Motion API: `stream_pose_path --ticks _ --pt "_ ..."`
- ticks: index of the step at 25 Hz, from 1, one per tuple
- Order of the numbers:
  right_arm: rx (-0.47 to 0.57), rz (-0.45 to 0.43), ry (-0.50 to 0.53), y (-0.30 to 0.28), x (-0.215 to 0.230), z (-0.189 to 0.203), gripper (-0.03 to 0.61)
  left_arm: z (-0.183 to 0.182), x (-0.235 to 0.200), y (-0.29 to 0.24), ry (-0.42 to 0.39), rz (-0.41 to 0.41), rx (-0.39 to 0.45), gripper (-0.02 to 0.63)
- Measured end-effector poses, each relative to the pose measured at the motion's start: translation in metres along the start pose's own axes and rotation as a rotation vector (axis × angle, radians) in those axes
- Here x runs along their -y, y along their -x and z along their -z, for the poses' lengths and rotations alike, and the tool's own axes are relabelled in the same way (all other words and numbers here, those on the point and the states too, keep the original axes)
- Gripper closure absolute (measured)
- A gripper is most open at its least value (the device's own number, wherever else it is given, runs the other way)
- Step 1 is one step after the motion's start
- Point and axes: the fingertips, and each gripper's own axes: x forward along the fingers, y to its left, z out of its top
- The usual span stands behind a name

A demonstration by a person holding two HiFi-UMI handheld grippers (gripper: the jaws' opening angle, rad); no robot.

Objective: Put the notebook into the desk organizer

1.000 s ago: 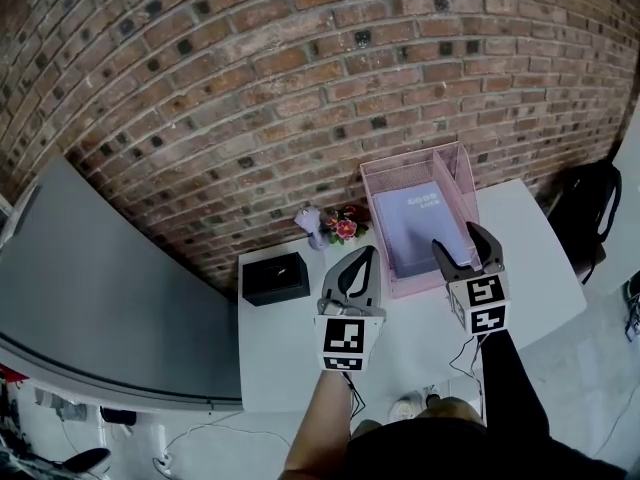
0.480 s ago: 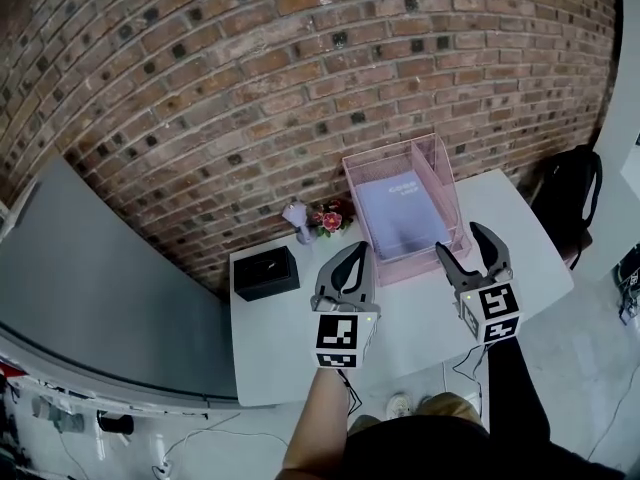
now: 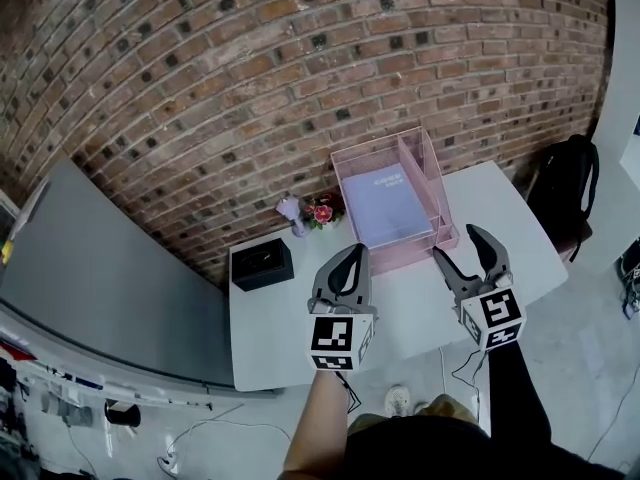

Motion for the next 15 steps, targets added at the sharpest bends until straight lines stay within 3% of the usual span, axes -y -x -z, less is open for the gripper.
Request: stream_pose_path --ticks 6,7,8,11,15 --pt "0.018 -0.058 0.013 0.032 -0.003 0.006 0.297 0.006 0.032 0.022 -0.010 -0.039 -0.020 0.598" --pt "0.022 -0.055 0.014 0.038 -0.002 0.007 0.324 0.006 0.037 0.027 -0.015 -0.045 -0.024 0.598" --pt "0.030 -0.048 0.016 0.043 -0.001 0.007 0.412 0.006 0.041 0.031 -0.020 -0.051 -0.026 0.598" --pt "0.063 -0.050 0.012 0.057 0.000 0.001 0.557 0.004 0.048 0.044 -0.025 -0.080 -0.025 0.598" --pt "0.093 -0.085 -0.005 0.070 -0.003 -0.006 0.557 0.001 0.055 0.059 -0.031 -0.114 -0.024 0.598"
